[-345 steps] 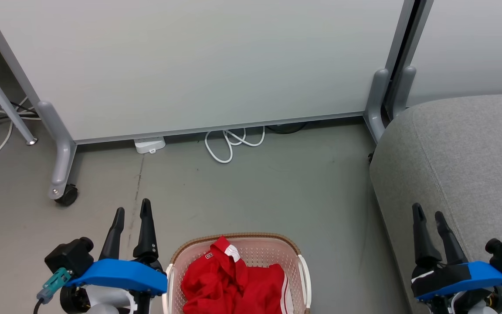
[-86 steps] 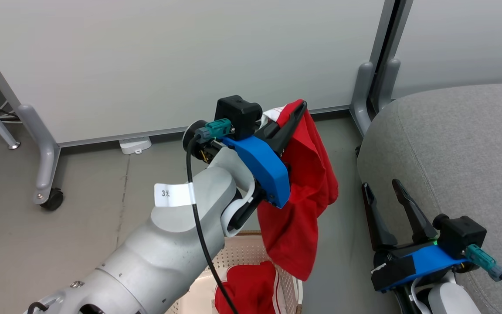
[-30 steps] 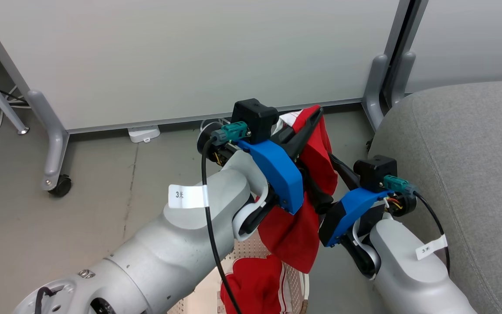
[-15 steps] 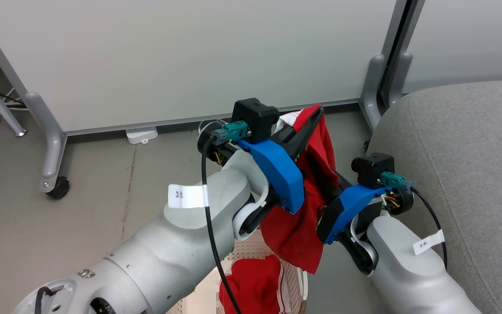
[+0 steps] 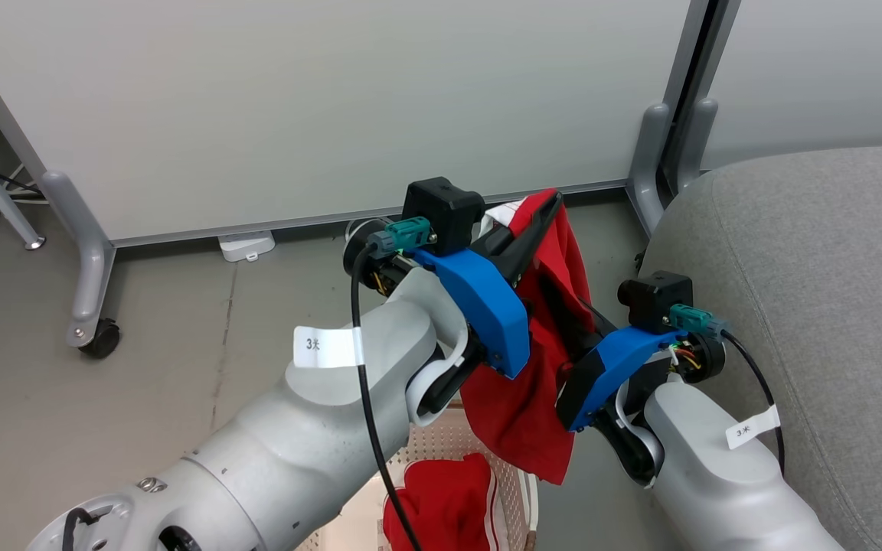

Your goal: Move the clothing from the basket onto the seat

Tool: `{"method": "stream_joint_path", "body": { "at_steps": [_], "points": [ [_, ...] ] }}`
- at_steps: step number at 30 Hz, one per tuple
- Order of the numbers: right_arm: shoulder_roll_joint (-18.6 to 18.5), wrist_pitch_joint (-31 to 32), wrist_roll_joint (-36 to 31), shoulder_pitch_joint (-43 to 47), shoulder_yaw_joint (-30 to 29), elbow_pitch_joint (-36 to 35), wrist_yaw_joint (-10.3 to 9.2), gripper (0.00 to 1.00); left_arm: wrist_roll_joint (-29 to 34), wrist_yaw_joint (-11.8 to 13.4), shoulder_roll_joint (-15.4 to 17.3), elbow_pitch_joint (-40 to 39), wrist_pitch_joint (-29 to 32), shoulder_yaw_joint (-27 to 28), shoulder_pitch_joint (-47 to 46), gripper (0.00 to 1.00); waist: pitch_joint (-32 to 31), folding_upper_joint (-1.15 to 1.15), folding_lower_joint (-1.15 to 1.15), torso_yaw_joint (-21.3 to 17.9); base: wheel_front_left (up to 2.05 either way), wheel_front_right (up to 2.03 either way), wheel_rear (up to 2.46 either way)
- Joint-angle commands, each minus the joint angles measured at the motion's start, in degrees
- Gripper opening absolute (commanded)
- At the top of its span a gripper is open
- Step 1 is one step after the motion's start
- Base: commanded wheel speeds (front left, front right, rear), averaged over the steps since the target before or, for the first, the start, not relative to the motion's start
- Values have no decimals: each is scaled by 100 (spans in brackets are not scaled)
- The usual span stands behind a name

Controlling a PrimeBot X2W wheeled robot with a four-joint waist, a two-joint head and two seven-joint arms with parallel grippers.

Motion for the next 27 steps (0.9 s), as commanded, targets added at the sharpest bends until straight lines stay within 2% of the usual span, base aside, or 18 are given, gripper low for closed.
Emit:
{"method": "stream_joint_path", "body": {
  "at_steps": [1,7,8,9,22,27],
  "points": [
    [-16,-32,37,-23,-4,-13,1,0,-18,10,3,20,-29,20,64,0,-12,0,0,-9,0,0,0],
    [-16,-33,82,33,-11,-57,1,0,-35,-11,3,47,-29,-25,106,0,-57,0,0,-21,0,0,0],
    [-16,-33,88,43,-17,-65,1,0,-25,-2,4,38,-29,-15,107,34,-63,0,0,-18,0,0,0],
    [-16,-34,96,51,-23,-72,1,0,6,19,3,22,-29,7,102,100,-64,0,0,-17,0,0,0],
    [-15,-34,51,33,-234,-181,1,0,252,-13,4,-45,-28,384,393,100,7,0,0,5,0,0,0],
    [-15,-34,-37,28,-418,-254,1,0,905,-55,33,-176,-28,900,790,100,60,0,0,29,0,0,0]
  ]
}}
